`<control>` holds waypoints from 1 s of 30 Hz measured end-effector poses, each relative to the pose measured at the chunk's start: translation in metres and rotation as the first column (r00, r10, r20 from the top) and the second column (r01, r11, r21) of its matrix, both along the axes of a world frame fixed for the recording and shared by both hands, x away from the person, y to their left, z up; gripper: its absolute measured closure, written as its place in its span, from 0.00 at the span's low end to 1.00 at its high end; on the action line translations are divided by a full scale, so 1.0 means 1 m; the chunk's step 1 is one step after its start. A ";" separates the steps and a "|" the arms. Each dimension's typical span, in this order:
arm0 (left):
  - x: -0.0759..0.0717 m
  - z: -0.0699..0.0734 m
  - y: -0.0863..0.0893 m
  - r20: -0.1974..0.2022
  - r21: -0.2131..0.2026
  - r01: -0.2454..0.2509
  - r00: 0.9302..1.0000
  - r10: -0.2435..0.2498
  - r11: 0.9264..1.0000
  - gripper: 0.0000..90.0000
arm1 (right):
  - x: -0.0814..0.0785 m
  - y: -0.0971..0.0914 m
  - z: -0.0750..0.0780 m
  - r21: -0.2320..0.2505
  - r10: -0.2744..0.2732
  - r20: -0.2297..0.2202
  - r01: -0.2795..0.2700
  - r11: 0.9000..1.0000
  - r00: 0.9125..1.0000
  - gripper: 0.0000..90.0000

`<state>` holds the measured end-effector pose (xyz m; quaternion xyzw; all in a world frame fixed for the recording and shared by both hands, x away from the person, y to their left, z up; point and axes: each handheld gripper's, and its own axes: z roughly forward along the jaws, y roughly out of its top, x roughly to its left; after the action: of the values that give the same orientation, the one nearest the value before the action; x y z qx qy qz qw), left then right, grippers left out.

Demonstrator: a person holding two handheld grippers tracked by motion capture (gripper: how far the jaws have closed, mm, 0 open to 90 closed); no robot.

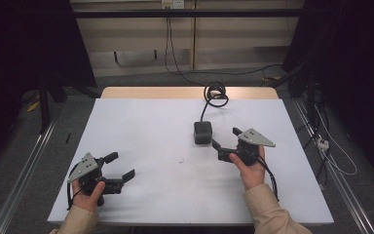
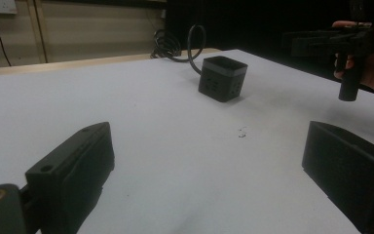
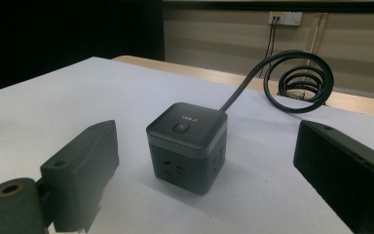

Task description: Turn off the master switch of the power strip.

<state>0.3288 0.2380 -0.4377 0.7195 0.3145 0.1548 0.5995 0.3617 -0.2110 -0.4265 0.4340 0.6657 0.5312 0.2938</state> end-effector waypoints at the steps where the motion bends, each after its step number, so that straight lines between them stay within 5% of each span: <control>1: 0.000 0.000 0.000 0.000 0.000 0.000 1.000 0.000 1.000 0.05 | 0.000 0.000 0.000 0.000 0.000 0.000 0.000 1.000 1.000 0.10; 30: 0.001 -0.001 0.000 -0.004 -0.001 0.004 1.000 -0.004 1.000 0.05 | 0.020 0.012 -0.005 -0.033 -0.013 -0.039 0.012 0.999 0.999 0.06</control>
<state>0.3297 0.2377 -0.4386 0.7200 0.3145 0.1519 0.5997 0.3818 -0.1989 -0.4314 0.4435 0.6772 0.5100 0.2911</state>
